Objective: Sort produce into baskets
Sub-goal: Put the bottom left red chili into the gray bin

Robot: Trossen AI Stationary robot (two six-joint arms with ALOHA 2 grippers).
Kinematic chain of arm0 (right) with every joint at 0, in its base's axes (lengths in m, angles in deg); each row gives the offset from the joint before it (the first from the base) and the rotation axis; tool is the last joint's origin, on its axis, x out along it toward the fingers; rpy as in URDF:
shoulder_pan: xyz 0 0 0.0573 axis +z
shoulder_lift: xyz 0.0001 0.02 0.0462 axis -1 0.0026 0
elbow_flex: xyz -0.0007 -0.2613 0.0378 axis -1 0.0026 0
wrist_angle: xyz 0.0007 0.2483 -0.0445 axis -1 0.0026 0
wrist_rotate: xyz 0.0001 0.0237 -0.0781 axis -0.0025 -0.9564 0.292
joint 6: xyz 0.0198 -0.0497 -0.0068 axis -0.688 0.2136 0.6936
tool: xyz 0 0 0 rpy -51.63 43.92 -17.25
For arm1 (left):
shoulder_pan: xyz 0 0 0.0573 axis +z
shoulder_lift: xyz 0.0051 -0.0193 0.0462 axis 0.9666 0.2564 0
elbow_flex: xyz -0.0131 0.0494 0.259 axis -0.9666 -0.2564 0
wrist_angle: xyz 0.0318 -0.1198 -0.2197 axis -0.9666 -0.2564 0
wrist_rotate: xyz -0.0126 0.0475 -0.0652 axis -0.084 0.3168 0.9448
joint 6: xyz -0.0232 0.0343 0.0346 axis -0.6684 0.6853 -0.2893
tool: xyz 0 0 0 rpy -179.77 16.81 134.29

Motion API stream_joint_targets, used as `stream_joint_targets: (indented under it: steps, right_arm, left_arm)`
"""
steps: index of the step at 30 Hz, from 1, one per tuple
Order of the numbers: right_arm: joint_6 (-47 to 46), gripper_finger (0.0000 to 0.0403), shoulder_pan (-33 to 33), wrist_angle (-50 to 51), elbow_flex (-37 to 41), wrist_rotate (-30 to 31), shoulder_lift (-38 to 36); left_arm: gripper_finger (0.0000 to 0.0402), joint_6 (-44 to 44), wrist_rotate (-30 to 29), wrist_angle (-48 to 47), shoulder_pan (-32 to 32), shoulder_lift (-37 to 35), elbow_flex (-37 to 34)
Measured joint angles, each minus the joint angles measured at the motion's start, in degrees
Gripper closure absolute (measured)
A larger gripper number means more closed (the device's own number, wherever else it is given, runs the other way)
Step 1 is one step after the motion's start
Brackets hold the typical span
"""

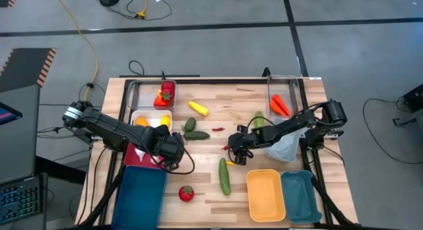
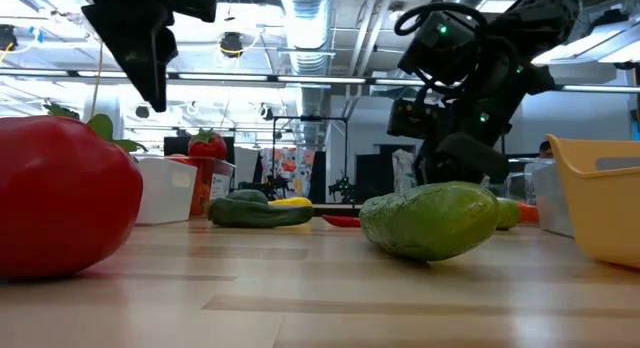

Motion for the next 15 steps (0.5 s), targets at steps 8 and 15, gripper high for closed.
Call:
stream_joint_targets:
  steps: [8,15]
  right_arm:
    - [0.0,0.0291,0.0,-0.5,0.1,-0.2,-0.4]
    - [0.1,0.034,0.2,0.5,-1.2,0.0,-0.3]
  left_arm:
    - [0.0105,0.6,0.0,0.0,1.6,0.0,0.0]
    - [0.0105,2.6,-0.3,1.7,1.8,0.0,0.0]
